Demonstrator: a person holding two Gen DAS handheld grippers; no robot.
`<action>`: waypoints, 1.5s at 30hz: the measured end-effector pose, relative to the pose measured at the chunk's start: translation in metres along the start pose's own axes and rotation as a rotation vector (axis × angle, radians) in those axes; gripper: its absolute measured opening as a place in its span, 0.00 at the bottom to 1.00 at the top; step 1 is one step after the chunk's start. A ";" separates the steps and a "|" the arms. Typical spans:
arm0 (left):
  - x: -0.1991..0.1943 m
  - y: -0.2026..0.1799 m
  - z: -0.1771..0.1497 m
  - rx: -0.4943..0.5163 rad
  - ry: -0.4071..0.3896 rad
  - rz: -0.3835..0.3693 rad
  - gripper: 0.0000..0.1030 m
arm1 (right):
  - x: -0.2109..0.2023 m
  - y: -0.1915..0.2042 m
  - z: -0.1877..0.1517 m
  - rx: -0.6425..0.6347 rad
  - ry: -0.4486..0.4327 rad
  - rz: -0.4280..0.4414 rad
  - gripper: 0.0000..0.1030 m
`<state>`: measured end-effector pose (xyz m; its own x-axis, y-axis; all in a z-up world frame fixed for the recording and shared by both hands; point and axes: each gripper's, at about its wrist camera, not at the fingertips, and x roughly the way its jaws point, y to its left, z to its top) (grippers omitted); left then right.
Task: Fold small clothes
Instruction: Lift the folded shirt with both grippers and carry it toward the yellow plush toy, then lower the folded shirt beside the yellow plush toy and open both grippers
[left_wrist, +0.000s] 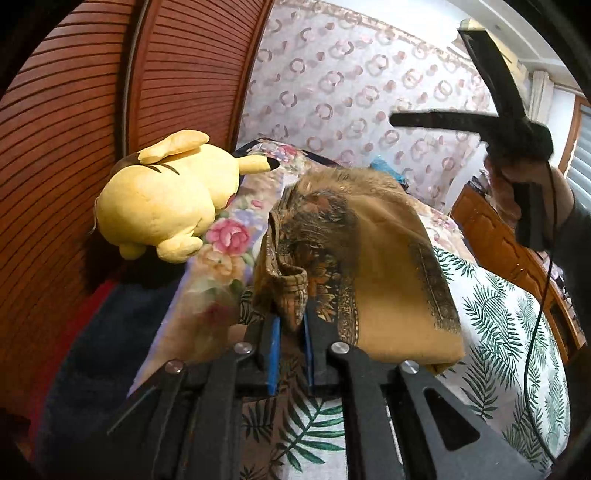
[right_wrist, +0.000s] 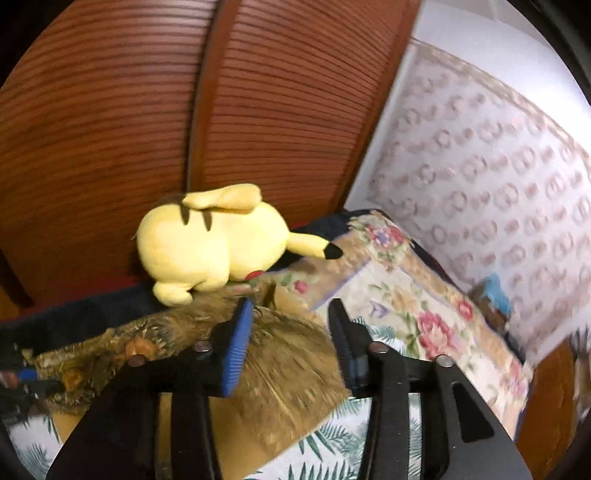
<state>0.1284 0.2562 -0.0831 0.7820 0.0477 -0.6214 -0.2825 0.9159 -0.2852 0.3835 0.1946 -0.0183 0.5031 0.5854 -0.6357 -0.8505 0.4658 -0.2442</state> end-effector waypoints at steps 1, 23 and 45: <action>-0.001 0.000 0.001 0.001 -0.002 -0.003 0.09 | 0.001 -0.001 -0.004 0.009 0.007 0.009 0.46; -0.059 -0.037 0.021 0.132 -0.119 0.010 0.55 | 0.039 0.011 -0.101 0.242 0.116 0.074 0.47; -0.074 -0.156 -0.020 0.298 -0.081 -0.108 0.55 | -0.229 -0.004 -0.234 0.455 -0.019 -0.212 0.66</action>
<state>0.1032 0.1017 -0.0070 0.8438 -0.0350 -0.5356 -0.0301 0.9932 -0.1124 0.2354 -0.0968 -0.0433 0.6637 0.4566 -0.5925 -0.5784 0.8155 -0.0194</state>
